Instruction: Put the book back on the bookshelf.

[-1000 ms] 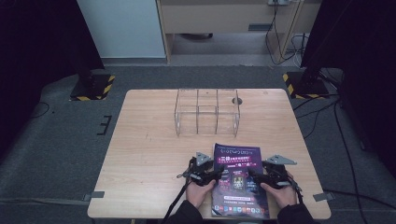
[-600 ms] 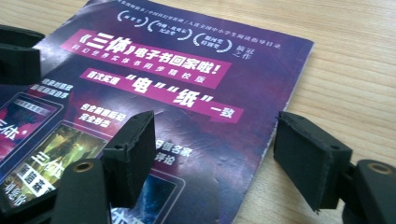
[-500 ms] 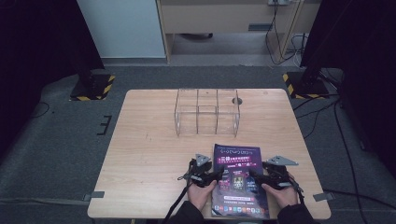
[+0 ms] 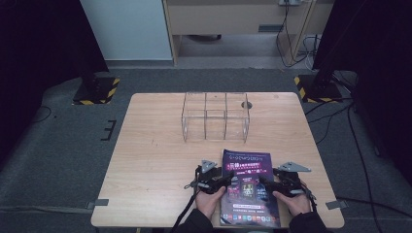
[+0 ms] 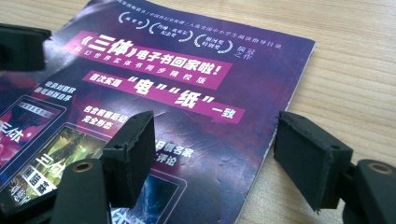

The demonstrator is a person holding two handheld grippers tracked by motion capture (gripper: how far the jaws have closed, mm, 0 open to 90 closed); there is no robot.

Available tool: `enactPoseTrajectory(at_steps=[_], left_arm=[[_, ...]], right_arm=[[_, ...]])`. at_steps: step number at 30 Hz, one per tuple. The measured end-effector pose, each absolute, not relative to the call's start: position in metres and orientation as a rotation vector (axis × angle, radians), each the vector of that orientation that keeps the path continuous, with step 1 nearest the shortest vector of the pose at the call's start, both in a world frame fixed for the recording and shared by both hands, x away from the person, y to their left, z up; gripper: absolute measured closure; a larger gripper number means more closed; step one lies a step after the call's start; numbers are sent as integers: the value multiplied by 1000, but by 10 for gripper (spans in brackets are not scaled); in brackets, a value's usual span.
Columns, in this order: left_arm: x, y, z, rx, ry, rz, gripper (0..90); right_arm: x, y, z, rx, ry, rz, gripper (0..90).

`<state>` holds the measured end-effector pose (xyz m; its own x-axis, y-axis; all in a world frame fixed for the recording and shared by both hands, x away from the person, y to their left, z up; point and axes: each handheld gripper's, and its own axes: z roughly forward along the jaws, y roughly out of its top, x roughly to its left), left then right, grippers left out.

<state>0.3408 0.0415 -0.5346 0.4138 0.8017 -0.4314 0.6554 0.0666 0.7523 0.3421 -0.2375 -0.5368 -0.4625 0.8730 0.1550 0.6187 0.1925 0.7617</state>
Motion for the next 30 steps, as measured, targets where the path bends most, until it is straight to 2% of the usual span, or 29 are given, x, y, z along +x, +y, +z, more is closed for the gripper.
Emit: enactPoseTrajectory(at_steps=[14,23,30], left_arm=[[331,42,-526,1594,1158,95,454],[332,33,-529,1657,1144,142,410],[340,34,-527,1665,1108,136,431]], right_arm=[[343,-238,-537,1414,2158,1147,295],[343,-239,-537,1408,2164,1150,300],[343,-239,-537,1399,2168,1147,306]])
